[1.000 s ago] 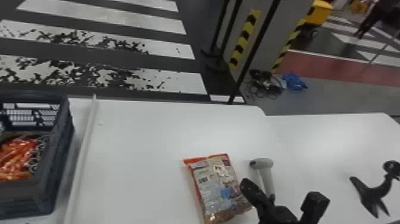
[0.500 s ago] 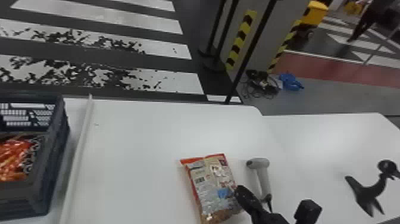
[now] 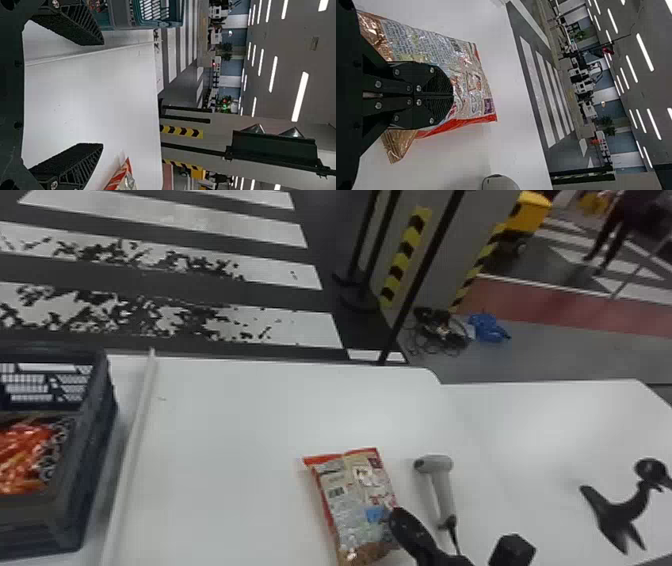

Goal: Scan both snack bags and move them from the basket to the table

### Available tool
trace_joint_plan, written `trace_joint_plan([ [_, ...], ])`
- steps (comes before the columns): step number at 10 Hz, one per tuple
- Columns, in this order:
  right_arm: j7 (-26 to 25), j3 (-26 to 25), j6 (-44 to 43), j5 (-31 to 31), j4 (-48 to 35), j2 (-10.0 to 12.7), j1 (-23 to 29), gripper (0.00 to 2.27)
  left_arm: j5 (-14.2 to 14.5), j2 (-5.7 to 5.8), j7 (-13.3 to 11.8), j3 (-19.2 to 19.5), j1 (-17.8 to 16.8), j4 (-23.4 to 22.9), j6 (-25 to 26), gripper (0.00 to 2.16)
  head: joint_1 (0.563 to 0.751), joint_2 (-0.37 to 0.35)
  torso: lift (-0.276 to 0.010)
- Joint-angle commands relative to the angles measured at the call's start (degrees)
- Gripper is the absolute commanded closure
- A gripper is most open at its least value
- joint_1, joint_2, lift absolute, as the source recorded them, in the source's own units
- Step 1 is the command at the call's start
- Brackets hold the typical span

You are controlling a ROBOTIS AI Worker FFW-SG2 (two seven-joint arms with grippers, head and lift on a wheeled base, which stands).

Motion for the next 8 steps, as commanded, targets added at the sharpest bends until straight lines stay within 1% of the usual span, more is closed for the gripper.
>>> trace_joint_plan([
  [1,0.56,0.10,-2.19,-0.17,1.94,0.05,0.07,2.26,-0.25,0.00,0.00,0.00,0.64,-0.04,-1.08,0.08,0.695,-0.349,-0.098],
  [4,0.74,0.45,-4.65,-0.43,4.49,0.05,0.07,2.26,-0.60,0.09,0.00,0.00,1.52,-0.13,-2.31,0.08,0.695,-0.350,-0.098],
  [6,0.74,0.45,-4.83,-1.05,4.84,0.05,0.68,2.26,-0.96,-0.09,0.00,0.00,1.69,-0.22,-2.49,0.08,0.695,-0.350,-0.098],
  [8,0.74,1.51,-5.18,-1.40,4.75,0.05,1.12,2.26,-1.48,-0.26,0.09,-0.44,1.87,-0.13,-2.49,0.08,0.695,-0.350,-0.098],
])
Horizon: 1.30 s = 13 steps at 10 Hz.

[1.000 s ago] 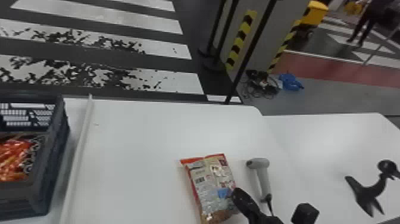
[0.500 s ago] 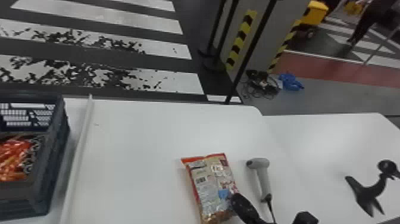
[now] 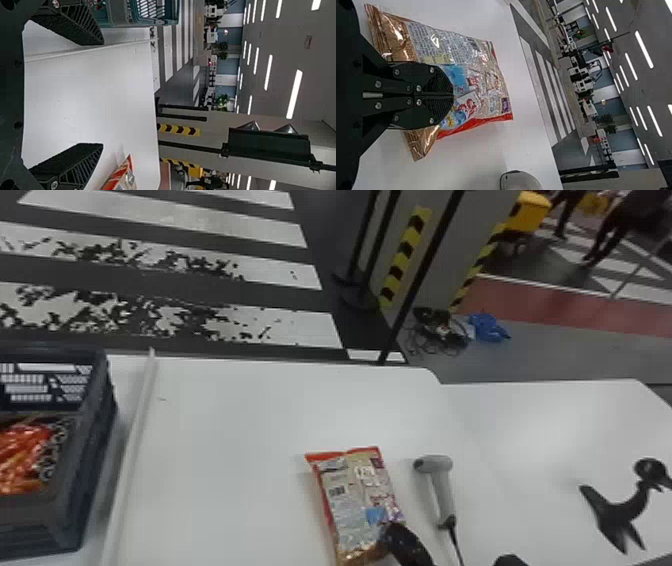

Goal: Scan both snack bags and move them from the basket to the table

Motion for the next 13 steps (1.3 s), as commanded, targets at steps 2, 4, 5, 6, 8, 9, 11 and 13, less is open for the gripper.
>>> trace_joint_plan([
  [2,0.00,0.25,-1.36,-1.21,0.44,0.05,0.85,2.26,-0.20,0.04,-0.05,-0.06,0.46,-0.02,-1.40,0.08,0.695,-0.350,-0.098],
  [4,0.00,-0.63,2.16,-5.08,-7.12,0.05,4.54,2.26,-0.38,-0.04,0.04,-0.06,0.28,-0.11,-1.40,0.08,0.695,-0.350,-0.098],
  [5,0.00,-1.42,5.32,-7.36,-10.73,0.05,5.95,2.26,-0.38,-0.13,0.04,-0.14,0.28,-0.19,-1.40,0.08,0.695,-0.350,-0.098],
  [6,0.09,-2.12,7.43,-9.12,-13.45,0.05,7.18,2.26,-0.38,-0.13,0.22,-0.14,0.11,-0.28,-1.92,0.08,0.695,-0.350,-0.098],
  [8,0.27,-5.81,15.52,-9.47,-16.00,0.05,5.59,1.88,-0.38,-0.13,0.48,-0.14,-0.24,-0.72,-2.10,0.08,0.695,-0.350,-0.098],
  [9,1.41,-9.24,19.38,-8.42,-16.00,0.05,3.05,1.02,-0.29,-0.04,0.48,-0.14,-0.33,-0.72,-2.10,0.08,0.695,-0.350,-0.098],
  [11,2.82,-13.90,22.02,-5.25,-16.09,0.05,-0.03,0.00,0.06,0.04,0.39,-0.14,-1.04,-0.46,-1.75,0.08,0.695,-0.350,-0.098],
  [13,3.61,-15.22,22.20,1.16,-14.95,0.05,-2.93,0.04,1.55,0.57,0.04,-0.06,-2.09,0.51,-1.57,0.08,0.695,-0.350,-0.098],
])
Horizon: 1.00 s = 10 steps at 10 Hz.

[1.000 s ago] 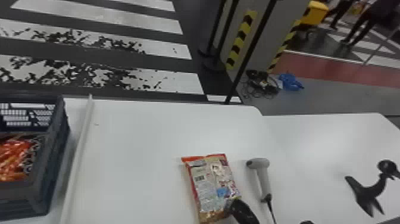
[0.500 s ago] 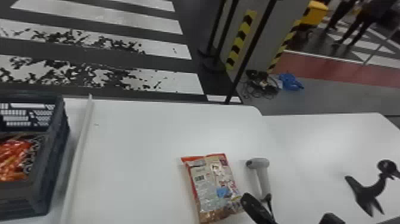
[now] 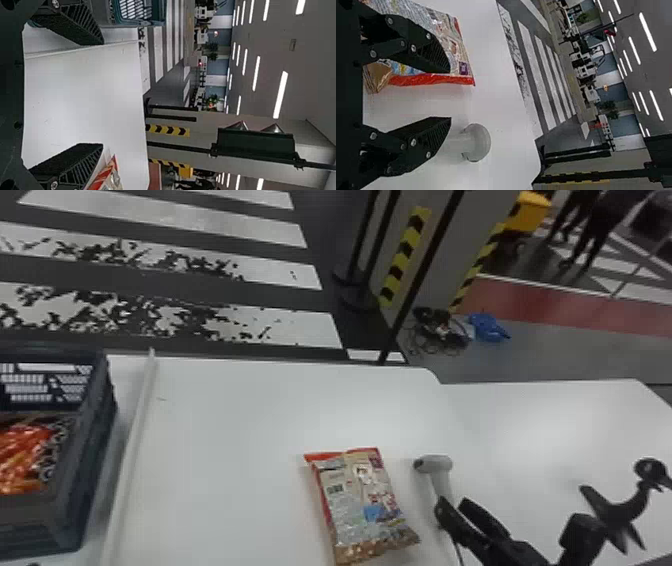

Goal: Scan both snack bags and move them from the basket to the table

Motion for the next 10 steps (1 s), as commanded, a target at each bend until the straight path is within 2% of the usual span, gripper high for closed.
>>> trace_joint_plan([
  [1,-0.02,-0.22,0.01,3.09,2.85,0.05,-2.63,0.04,1.10,0.27,-0.09,0.08,-1.08,0.91,0.40,0.08,0.695,-0.350,-0.098],
  [2,-0.02,0.22,0.01,4.67,5.66,0.05,-4.56,0.04,1.97,0.27,-0.18,0.08,-2.05,1.26,0.93,0.08,0.695,-0.350,-0.098],
  [5,0.16,2.94,-3.15,8.27,14.98,-4.92,-10.18,0.06,3.47,0.09,-0.18,0.08,-4.07,2.14,3.21,0.07,0.695,-0.350,-0.098],
  [8,0.25,4.17,-5.08,8.63,21.31,-9.23,-13.79,0.07,3.47,-0.35,-0.18,0.00,-4.95,1.70,6.03,0.07,0.695,-0.350,-0.098],
  [10,0.95,5.05,-6.67,8.63,25.26,-11.43,-15.37,0.21,3.38,-0.52,-0.18,0.00,-4.95,1.44,6.38,0.07,0.695,-0.350,-0.098],
])
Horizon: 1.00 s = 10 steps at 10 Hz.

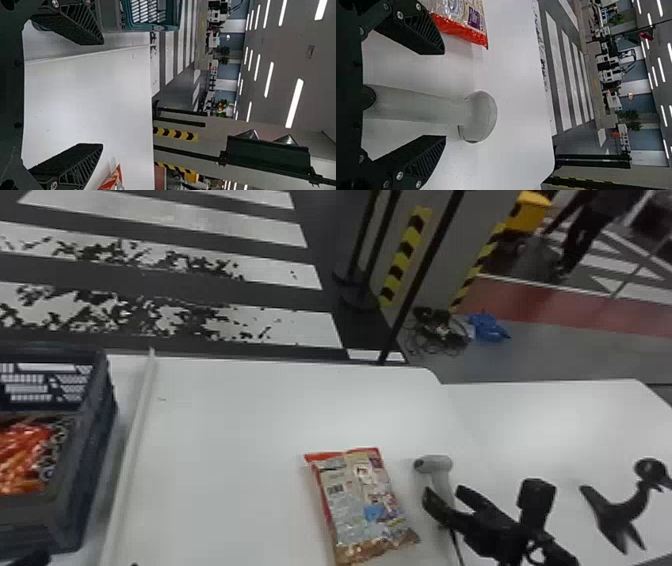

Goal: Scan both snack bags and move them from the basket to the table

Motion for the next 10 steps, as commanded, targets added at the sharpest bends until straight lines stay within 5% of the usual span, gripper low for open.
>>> trace_joint_plan([
  [1,0.07,1.19,-0.65,0.11,2.26,-1.58,-0.91,0.38,-0.03,-0.04,0.00,0.00,0.08,-0.13,0.07,0.07,0.695,-0.350,-0.098],
  [2,0.60,2.07,-1.00,0.90,3.49,-2.11,-1.52,0.98,-0.11,-0.04,0.00,0.00,0.26,-0.13,-0.11,0.07,0.695,-0.350,-0.098],
  [3,0.42,2.95,-0.30,1.34,4.11,-2.20,-1.79,2.25,-0.11,-0.04,0.00,0.00,0.35,-0.13,-0.11,0.07,0.695,-0.350,-0.098],
  [10,0.25,-0.31,1.28,-1.21,-3.27,-0.88,2.70,2.25,-0.20,0.05,-0.09,0.09,0.08,-0.21,-0.11,0.07,0.695,-0.350,-0.098],
])
